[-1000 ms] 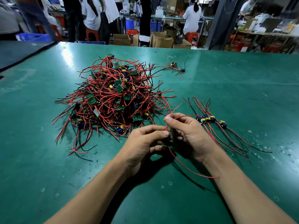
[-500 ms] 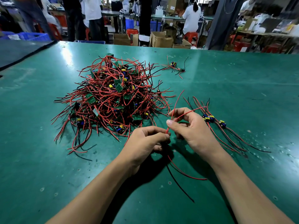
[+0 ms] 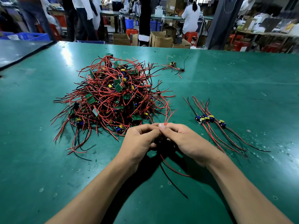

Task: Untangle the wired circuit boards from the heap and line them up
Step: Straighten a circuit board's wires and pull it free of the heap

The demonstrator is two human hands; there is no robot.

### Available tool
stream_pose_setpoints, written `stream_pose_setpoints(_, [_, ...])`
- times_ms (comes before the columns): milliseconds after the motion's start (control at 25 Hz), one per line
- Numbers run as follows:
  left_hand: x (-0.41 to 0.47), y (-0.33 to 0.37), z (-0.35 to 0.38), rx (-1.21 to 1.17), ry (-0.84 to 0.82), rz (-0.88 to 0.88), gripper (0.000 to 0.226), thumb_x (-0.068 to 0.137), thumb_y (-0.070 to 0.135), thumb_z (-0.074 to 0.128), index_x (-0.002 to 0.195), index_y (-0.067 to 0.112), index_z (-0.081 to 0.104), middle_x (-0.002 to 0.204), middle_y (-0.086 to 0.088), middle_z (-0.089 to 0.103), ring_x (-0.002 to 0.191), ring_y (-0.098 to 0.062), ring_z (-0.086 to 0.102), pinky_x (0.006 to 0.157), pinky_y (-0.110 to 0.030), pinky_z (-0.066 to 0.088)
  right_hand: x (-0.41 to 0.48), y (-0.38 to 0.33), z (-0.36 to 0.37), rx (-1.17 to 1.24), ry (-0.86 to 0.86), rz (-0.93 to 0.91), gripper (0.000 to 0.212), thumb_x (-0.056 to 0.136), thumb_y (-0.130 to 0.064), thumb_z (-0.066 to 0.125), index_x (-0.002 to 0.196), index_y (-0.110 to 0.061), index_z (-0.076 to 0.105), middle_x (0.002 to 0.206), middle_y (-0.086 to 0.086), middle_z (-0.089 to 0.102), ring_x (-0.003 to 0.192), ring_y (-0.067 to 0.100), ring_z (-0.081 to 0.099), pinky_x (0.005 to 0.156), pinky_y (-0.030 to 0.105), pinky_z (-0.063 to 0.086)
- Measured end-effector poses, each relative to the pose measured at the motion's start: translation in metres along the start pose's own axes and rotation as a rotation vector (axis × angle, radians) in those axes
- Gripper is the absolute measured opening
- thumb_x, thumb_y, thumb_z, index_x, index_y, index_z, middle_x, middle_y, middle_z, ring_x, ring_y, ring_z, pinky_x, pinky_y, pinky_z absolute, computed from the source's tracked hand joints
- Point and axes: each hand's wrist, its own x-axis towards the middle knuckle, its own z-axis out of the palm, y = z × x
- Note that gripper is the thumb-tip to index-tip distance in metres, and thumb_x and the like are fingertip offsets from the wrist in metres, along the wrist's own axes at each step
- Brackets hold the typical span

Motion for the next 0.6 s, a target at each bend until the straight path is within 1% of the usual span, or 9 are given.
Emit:
stream_pose_setpoints(80, [0.0,-0.001,-0.001,0.052,-0.022,0.01,0.028,0.084,-0.006,0.063,0.063,0.01,0.074,0.081,-0.004,0.072,0.062,-0.011,0.061,0.057,-0.023,0.044,0.0,-0.002,0.001,-0.003,0.016,-0.002,0.026,0.103,-0.03,0.05,0.109,-0.021,0.074,0.108,-0.002,0.076,0.098,0.005,0.067,0.085,0.017,0.049])
stream_pose_setpoints(120, [0.0,-0.001,-0.001,0.078,-0.041,0.014,0.024,0.083,-0.005,0.065,0.066,0.009,0.075,0.085,-0.006,0.074,0.065,-0.012,0.061,0.058,-0.022,0.045,0.001,-0.002,0.0,-0.01,0.047,0.002,0.025,0.104,-0.026,0.051,0.106,-0.021,0.075,0.106,-0.004,0.075,0.098,0.006,0.067,0.087,0.02,0.049])
stream_pose_setpoints(200, [-0.001,-0.001,0.0,0.111,-0.067,0.017,0.017,0.082,-0.003,0.068,0.069,0.006,0.074,0.089,-0.006,0.076,0.066,-0.012,0.06,0.057,-0.02,0.045,0.003,-0.001,-0.003,-0.067,0.134,0.006,0.024,0.102,-0.023,0.054,0.103,-0.017,0.077,0.108,0.003,0.072,0.103,0.015,0.067,0.098,0.033,0.049])
stream_pose_setpoints(280, [0.001,0.0,0.0,0.123,-0.062,0.011,0.017,0.083,-0.002,0.068,0.069,0.007,0.072,0.077,-0.001,0.074,0.058,-0.009,0.056,0.053,-0.017,0.042,0.004,0.0,-0.006,-0.103,0.174,-0.017,0.023,0.101,-0.023,0.057,0.1,-0.015,0.078,0.108,0.005,0.072,0.105,0.021,0.067,0.102,0.039,0.048])
stream_pose_setpoints(320, [0.001,0.0,0.0,0.13,-0.054,0.006,0.018,0.083,-0.002,0.068,0.068,0.007,0.071,0.071,0.0,0.071,0.055,-0.008,0.054,0.052,-0.017,0.041,0.003,0.0,-0.007,-0.097,0.176,-0.031,0.021,0.1,-0.022,0.059,0.099,-0.014,0.078,0.104,0.0,0.073,0.103,0.018,0.068,0.101,0.036,0.049])
stream_pose_setpoints(400, [0.001,0.001,-0.001,0.138,-0.044,-0.014,0.018,0.084,-0.001,0.067,0.068,0.007,0.069,0.065,-0.002,0.065,0.051,-0.007,0.052,0.049,-0.016,0.04,0.001,-0.003,-0.008,-0.13,0.186,-0.073,0.018,0.098,-0.021,0.062,0.099,-0.014,0.079,0.095,-0.013,0.073,0.097,0.005,0.067,0.094,0.022,0.048])
stream_pose_setpoints(440, [0.001,0.002,-0.001,0.135,-0.046,-0.026,0.017,0.084,0.0,0.066,0.069,0.006,0.068,0.064,-0.003,0.064,0.05,-0.006,0.052,0.047,-0.015,0.041,0.001,-0.004,-0.009,-0.16,0.204,-0.101,0.016,0.097,-0.021,0.065,0.099,-0.014,0.079,0.094,-0.016,0.072,0.095,0.001,0.066,0.09,0.015,0.045])
stream_pose_setpoints(520, [0.002,0.003,-0.001,0.114,-0.045,-0.049,0.014,0.085,0.0,0.066,0.071,0.004,0.069,0.063,-0.004,0.063,0.05,-0.006,0.055,0.046,-0.015,0.042,0.003,-0.004,-0.011,-0.179,0.258,-0.145,0.013,0.093,-0.02,0.069,0.096,-0.013,0.08,0.098,-0.011,0.074,0.095,0.001,0.066,0.087,0.013,0.043])
stream_pose_setpoints(600, [0.003,0.003,-0.002,0.091,-0.036,-0.07,0.014,0.085,0.0,0.066,0.072,0.004,0.069,0.064,-0.005,0.063,0.054,-0.01,0.056,0.05,-0.02,0.045,0.004,-0.001,-0.011,-0.154,0.298,-0.172,0.011,0.091,-0.02,0.072,0.093,-0.013,0.08,0.097,-0.003,0.076,0.09,0.004,0.067,0.086,0.017,0.046])
